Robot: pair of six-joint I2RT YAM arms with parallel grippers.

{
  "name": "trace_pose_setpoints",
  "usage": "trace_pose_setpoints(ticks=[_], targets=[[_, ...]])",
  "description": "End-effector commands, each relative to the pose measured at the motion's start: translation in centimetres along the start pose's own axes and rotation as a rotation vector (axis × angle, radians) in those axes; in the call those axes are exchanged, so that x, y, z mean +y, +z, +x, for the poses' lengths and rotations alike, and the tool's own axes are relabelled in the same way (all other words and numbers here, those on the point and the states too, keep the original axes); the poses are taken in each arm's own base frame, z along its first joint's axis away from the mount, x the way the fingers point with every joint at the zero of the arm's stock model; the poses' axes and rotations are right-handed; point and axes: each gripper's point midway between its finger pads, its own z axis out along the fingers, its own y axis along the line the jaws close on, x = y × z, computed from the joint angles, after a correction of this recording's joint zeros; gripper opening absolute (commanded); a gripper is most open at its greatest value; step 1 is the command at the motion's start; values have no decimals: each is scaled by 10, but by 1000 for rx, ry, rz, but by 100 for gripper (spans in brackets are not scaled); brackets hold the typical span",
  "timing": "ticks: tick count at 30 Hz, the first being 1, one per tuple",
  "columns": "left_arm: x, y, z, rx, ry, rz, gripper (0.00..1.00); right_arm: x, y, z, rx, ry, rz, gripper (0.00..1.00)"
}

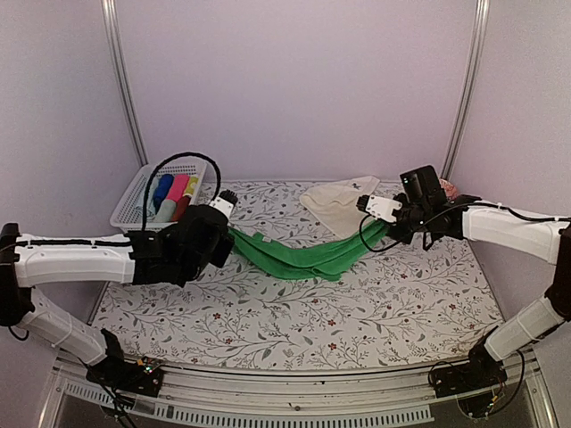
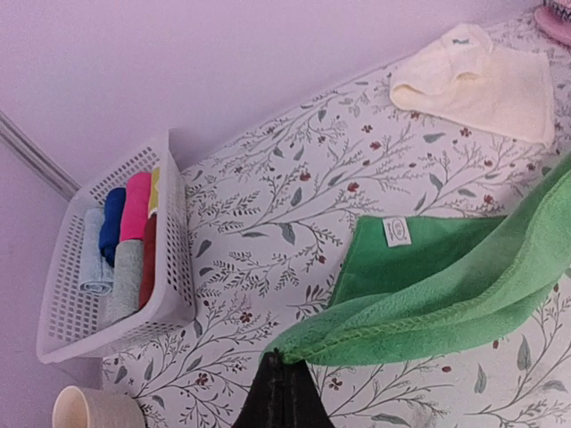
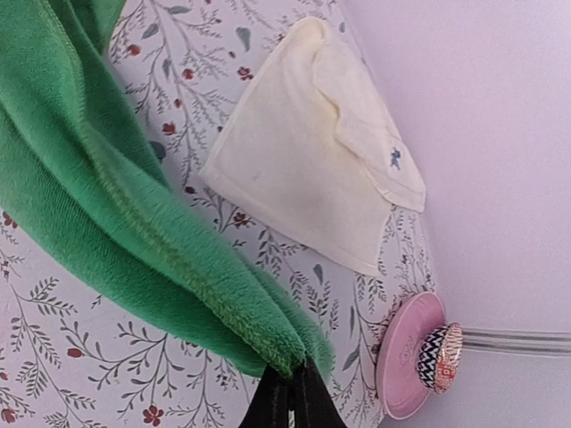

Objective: Roll the towels
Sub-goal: Flatten out the towel at the center of the board.

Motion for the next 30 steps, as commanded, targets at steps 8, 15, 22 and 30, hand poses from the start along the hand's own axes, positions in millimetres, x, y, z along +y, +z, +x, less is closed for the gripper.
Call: trace_pose_setpoints(ticks=[8, 15, 22, 30], targets=[[69, -48, -48, -117, -63, -160, 0, -74, -75, -7, -101, 94, 133, 2], [74, -79, -69, -194, -87, -113, 0, -94, -150, -27, -263, 144, 172, 2], [50, -133, -84, -265, -79, -12, 0, -90, -232, -48, -470, 176, 157, 2], [34, -123, -71, -189, -66, -19, 0, -103, -202, -32, -346, 292, 192, 2]])
